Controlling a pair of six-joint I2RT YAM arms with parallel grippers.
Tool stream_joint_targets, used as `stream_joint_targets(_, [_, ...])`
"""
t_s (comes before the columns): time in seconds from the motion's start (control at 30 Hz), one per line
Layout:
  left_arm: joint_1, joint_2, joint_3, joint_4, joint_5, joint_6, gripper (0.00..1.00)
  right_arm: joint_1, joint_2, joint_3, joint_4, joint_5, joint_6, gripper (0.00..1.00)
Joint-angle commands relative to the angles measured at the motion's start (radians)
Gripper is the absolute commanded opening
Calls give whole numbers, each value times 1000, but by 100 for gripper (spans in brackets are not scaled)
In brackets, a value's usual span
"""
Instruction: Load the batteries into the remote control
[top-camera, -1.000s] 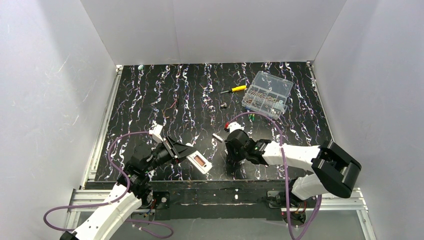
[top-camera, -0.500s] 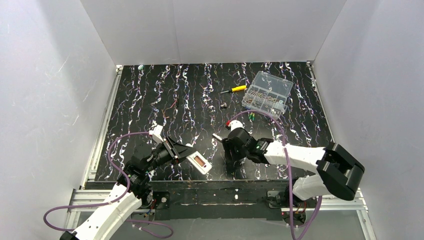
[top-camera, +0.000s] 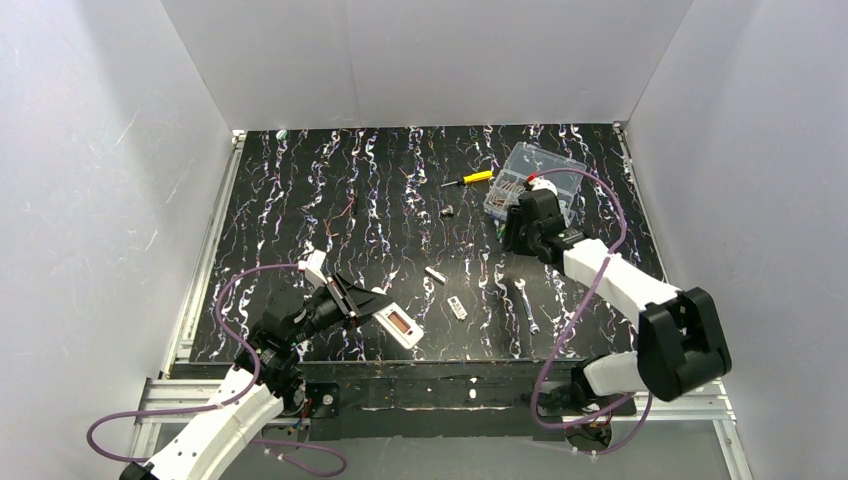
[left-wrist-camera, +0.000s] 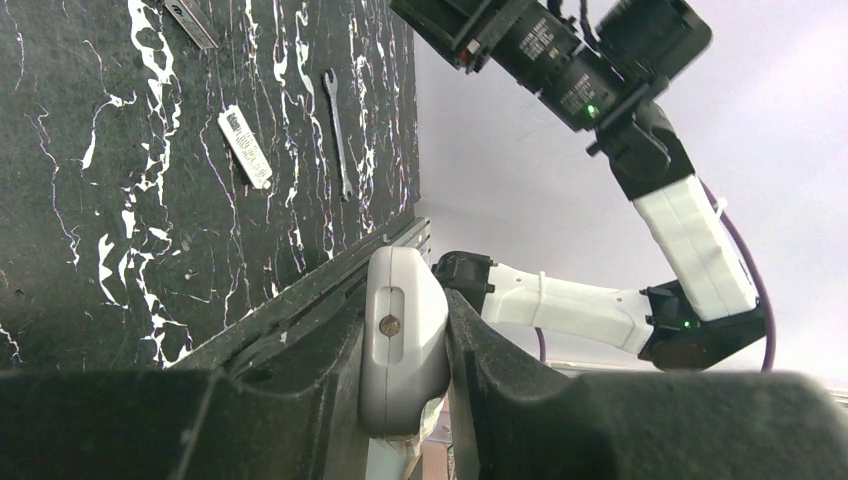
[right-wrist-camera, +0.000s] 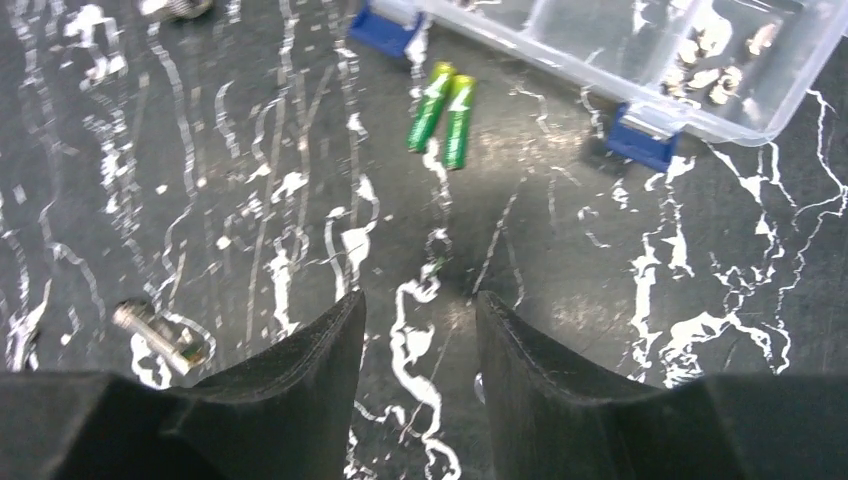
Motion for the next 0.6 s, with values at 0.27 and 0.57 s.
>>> stream_joint_targets(0.27, [-5, -9, 25, 53, 21, -1, 0, -136, 238, 161, 35, -112, -20, 47])
stream_joint_targets(0.57, [-5, -16, 20, 49, 15, -4, 0, -149, 334, 201, 54, -99, -3, 42])
